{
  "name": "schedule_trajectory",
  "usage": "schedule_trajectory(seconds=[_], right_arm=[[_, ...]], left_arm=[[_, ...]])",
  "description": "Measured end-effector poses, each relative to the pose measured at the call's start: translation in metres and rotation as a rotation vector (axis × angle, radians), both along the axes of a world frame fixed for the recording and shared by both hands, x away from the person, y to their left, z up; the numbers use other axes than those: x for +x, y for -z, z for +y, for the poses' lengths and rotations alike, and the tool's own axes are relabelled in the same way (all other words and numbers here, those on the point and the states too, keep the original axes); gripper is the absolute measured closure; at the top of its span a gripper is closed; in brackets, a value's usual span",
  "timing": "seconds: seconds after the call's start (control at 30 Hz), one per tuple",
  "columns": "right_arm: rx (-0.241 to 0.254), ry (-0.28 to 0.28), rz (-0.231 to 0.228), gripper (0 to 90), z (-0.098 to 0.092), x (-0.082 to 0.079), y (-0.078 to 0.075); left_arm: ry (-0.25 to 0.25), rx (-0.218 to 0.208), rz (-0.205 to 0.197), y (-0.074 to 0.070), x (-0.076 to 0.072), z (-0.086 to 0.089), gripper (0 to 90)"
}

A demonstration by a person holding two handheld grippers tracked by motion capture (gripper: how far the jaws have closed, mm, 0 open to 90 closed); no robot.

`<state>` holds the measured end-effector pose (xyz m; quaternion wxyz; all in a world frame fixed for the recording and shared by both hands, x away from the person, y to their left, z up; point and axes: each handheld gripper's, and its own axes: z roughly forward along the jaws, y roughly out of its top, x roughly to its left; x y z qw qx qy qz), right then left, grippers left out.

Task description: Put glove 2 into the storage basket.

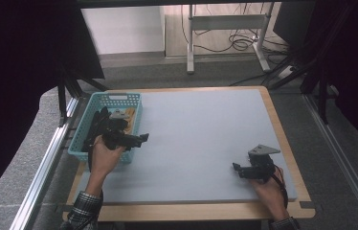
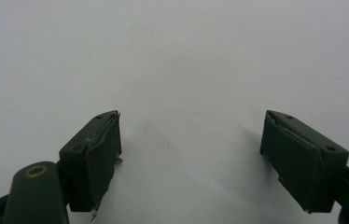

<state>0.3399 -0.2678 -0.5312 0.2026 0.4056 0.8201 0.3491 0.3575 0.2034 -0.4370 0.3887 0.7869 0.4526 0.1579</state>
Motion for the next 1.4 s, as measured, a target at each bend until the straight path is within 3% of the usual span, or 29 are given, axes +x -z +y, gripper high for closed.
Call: schedule_trajectory(seconds=[1.4], right_arm=[[0.0,-0.001,0.0,19.7,0.0,0.0,0.0]], left_arm=[[0.154,-0.061,-0.021,0.015,-0.009,-0.072,2.0]])
